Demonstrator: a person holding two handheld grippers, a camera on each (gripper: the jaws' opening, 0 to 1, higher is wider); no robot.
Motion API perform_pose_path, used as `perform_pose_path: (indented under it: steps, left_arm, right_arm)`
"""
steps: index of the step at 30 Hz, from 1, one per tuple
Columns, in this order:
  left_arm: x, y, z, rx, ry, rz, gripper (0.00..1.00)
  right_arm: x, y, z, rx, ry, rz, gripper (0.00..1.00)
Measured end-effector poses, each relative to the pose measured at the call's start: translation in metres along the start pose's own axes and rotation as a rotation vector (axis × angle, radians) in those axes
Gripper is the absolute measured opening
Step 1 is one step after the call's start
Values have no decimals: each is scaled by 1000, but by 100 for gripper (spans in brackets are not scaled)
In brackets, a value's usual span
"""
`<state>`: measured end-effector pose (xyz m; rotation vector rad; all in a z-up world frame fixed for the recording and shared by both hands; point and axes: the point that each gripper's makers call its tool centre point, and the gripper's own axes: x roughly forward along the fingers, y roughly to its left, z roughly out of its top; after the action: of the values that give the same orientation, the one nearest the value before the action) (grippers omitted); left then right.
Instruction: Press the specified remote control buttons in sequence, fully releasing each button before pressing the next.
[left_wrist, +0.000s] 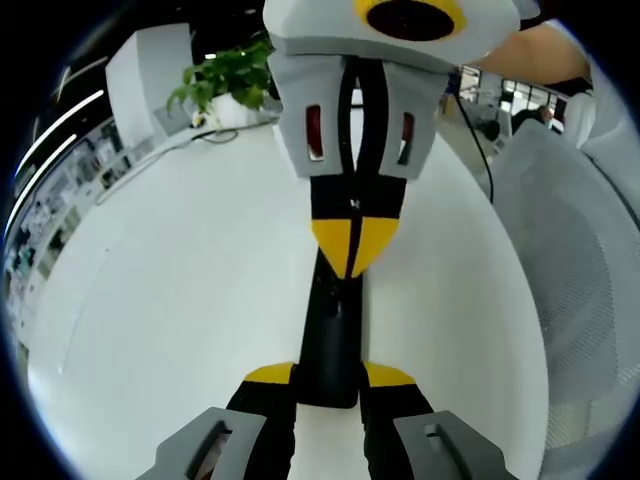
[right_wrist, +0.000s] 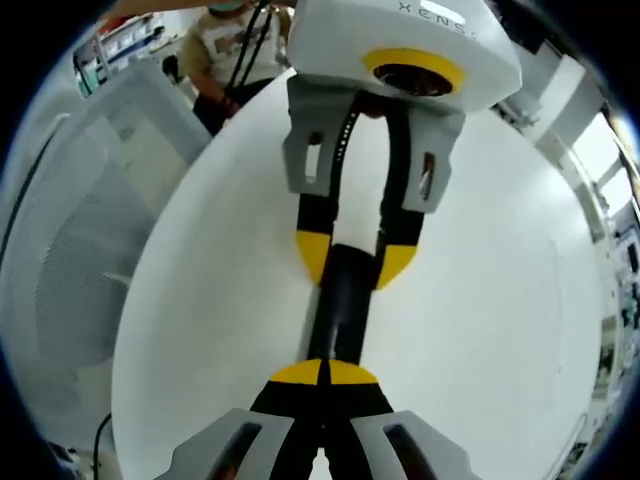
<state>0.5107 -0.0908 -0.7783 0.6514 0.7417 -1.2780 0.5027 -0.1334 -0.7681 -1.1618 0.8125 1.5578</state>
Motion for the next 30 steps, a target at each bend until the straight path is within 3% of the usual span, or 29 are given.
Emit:
perform_pose_path:
  steps: [30]
  left_arm:
    - [0,0,0,-9,-3,-3,23]
  right_arm:
    - [2,0,-1,-1,27,20,0]
